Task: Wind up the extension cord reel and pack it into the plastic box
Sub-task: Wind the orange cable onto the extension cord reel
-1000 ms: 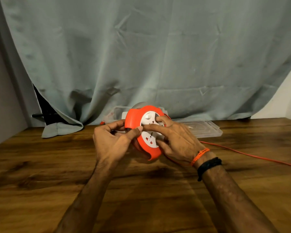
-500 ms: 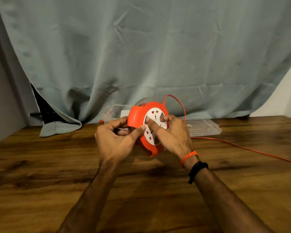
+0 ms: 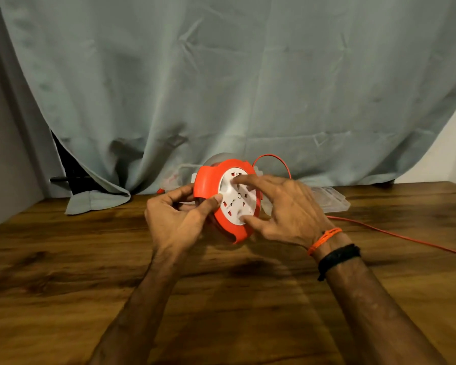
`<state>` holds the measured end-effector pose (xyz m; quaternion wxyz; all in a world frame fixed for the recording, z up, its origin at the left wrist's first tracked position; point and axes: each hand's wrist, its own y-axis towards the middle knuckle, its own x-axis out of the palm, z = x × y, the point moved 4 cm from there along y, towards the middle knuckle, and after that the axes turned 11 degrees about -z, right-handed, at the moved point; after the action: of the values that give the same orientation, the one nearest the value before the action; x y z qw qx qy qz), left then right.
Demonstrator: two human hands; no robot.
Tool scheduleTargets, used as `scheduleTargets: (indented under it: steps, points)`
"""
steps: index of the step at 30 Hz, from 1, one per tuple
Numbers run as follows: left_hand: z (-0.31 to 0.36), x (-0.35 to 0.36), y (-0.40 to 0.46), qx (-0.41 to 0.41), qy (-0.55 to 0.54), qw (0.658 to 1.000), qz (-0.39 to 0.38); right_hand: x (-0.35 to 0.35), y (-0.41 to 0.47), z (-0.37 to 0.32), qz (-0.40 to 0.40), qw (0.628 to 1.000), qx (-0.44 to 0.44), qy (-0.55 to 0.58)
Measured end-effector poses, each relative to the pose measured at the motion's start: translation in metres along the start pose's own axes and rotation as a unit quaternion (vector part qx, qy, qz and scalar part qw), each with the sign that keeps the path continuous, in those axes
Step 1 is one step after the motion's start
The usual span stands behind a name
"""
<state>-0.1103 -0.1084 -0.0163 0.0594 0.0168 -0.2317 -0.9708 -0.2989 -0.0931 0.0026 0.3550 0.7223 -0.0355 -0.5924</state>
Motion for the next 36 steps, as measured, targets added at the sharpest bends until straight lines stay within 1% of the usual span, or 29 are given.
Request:
scheduleTargets:
  steps: [2, 5, 8, 11, 13, 14, 16, 18, 19, 21, 23, 24, 25, 26, 27, 29, 30, 31, 32, 33, 34, 35, 36]
  points:
    - [0.0, -0.001, 0.001, -0.001, -0.01, 1.0, 0.001, 0.005, 0.001, -0.003, -0.037, 0.999, -0.029, -0.021]
    - [0.002, -0.003, 0.001, 0.0, -0.014, 1.0, -0.01, 0.012, 0.003, -0.004, -0.072, 0.996, -0.032, -0.045]
    - [0.002, -0.001, 0.0, -0.005, -0.023, 0.999, -0.021, 0.015, 0.003, -0.005, -0.061, 0.997, -0.037, -0.035]
    - [0.002, 0.001, -0.001, -0.006, -0.024, 0.999, -0.022, 0.014, 0.002, -0.01, -0.014, 0.998, -0.036, -0.039]
    - [0.002, 0.002, -0.002, 0.0, -0.016, 1.0, -0.019, 0.012, 0.0, -0.012, 0.023, 0.999, -0.009, -0.021]
    - [0.002, 0.002, -0.002, 0.005, -0.007, 1.0, -0.016, 0.011, -0.001, -0.012, 0.041, 0.999, 0.021, 0.006]
    - [0.001, 0.004, -0.002, 0.015, 0.016, 1.0, -0.016, 0.012, -0.001, -0.012, 0.061, 0.987, 0.112, 0.095]
    - [0.0, 0.006, -0.002, 0.021, 0.039, 0.999, -0.019, 0.018, 0.0, -0.012, 0.058, 0.956, 0.216, 0.19]
    - [-0.001, 0.007, -0.002, 0.024, 0.047, 0.998, -0.021, 0.022, 0.001, -0.012, 0.053, 0.932, 0.267, 0.238]
    - [-0.002, 0.009, -0.002, 0.028, 0.061, 0.997, -0.027, 0.031, 0.0, -0.009, 0.04, 0.862, 0.349, 0.365]
    - [-0.003, 0.01, -0.002, 0.024, 0.069, 0.997, -0.028, 0.037, -0.003, -0.01, 0.025, 0.776, 0.384, 0.5]
    - [-0.004, 0.009, -0.002, 0.021, 0.068, 0.997, -0.026, 0.038, -0.004, -0.01, 0.022, 0.749, 0.39, 0.535]
    - [-0.005, 0.009, -0.001, 0.017, 0.063, 0.998, -0.023, 0.038, -0.004, -0.009, 0.022, 0.74, 0.389, 0.548]
    - [-0.006, 0.008, -0.001, 0.012, 0.057, 0.998, -0.02, 0.037, -0.003, -0.009, 0.021, 0.744, 0.384, 0.547]
    - [-0.005, 0.007, -0.001, 0.007, 0.052, 0.998, -0.018, 0.035, -0.003, -0.01, 0.016, 0.756, 0.374, 0.536]
    - [-0.003, 0.004, -0.001, 0.001, 0.043, 0.999, -0.014, 0.032, 0.002, -0.01, -0.006, 0.797, 0.345, 0.496]
    - [-0.002, 0.003, -0.001, -0.002, 0.037, 0.999, -0.012, 0.028, 0.003, -0.01, -0.01, 0.823, 0.328, 0.463]
    - [-0.002, 0.001, 0.0, -0.008, 0.029, 0.999, -0.01, 0.024, 0.004, -0.007, 0.0, 0.855, 0.31, 0.415]
    - [-0.003, 0.0, 0.0, -0.013, 0.021, 1.0, -0.008, 0.017, 0.004, -0.003, 0.022, 0.894, 0.288, 0.343]
    - [-0.004, -0.001, 0.001, -0.017, 0.016, 1.0, -0.005, 0.01, 0.003, -0.001, 0.043, 0.933, 0.254, 0.253]
    - [-0.004, -0.002, 0.002, -0.019, 0.015, 1.0, -0.003, 0.004, 0.002, -0.001, 0.056, 0.963, 0.205, 0.169]
    - [-0.004, -0.002, 0.002, -0.018, 0.016, 1.0, -0.002, 0.002, 0.002, -0.003, 0.054, 0.981, 0.149, 0.108]
    - [-0.005, -0.003, 0.003, -0.017, 0.018, 1.0, -0.001, 0.002, 0.002, -0.006, 0.037, 0.992, 0.099, 0.064]
